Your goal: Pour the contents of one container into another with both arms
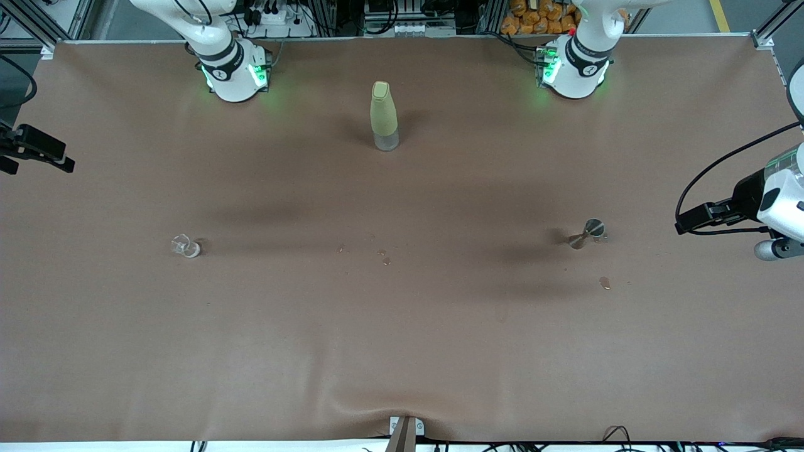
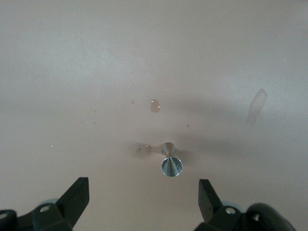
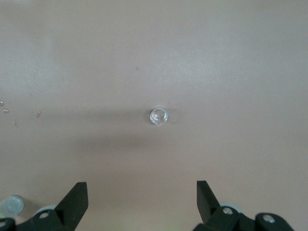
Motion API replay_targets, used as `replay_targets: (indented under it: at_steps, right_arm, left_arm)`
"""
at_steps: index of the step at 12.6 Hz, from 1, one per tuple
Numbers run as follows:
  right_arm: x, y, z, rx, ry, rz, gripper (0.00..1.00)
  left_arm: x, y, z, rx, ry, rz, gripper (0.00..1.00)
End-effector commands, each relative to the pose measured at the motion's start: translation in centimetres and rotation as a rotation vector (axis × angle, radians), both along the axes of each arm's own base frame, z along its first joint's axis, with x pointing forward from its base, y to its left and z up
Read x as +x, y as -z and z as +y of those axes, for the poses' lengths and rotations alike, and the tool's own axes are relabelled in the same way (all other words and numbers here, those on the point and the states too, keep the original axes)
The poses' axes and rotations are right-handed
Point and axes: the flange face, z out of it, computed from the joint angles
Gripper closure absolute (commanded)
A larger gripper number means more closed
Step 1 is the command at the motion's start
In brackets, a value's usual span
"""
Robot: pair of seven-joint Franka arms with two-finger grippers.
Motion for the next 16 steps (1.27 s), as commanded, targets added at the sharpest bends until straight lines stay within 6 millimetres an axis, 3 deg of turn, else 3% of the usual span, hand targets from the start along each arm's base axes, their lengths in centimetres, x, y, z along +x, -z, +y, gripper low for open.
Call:
replay_targets:
  at_steps: [1,7,9,12,16]
  right_arm:
    - [0.3,0.9,-0.3,-0.003,0.007,0.010,0.00]
    - [1.5,2.1,1.8,-0.009,-0.034,0.027,0.00]
    - [1.9,3.0,1.1,0.023,-0.065,0.038,0.00]
    - [2.0,3.5,-2.5,0.090,-0.165,0.008,0.00]
    - [2.4,5.8,-7.9,0.191,-0.345,-0.044,0.00]
  left_arm:
    - [-0.4,-0.8,0.0,0.017,0.002,0.000,0.00]
    - [-0.4,-0.7,-0.1,0.017,-0.002,0.002,0.00]
    - [-0.4,-0.7,-0.2,0.017,-0.004,0.002,0.00]
    - [-0.4,-0.7,-0.2,0.017,-0.004,0.002,0.00]
    - [-0.4,-0.7,-0.2,0.017,-0.004,0.002,0.00]
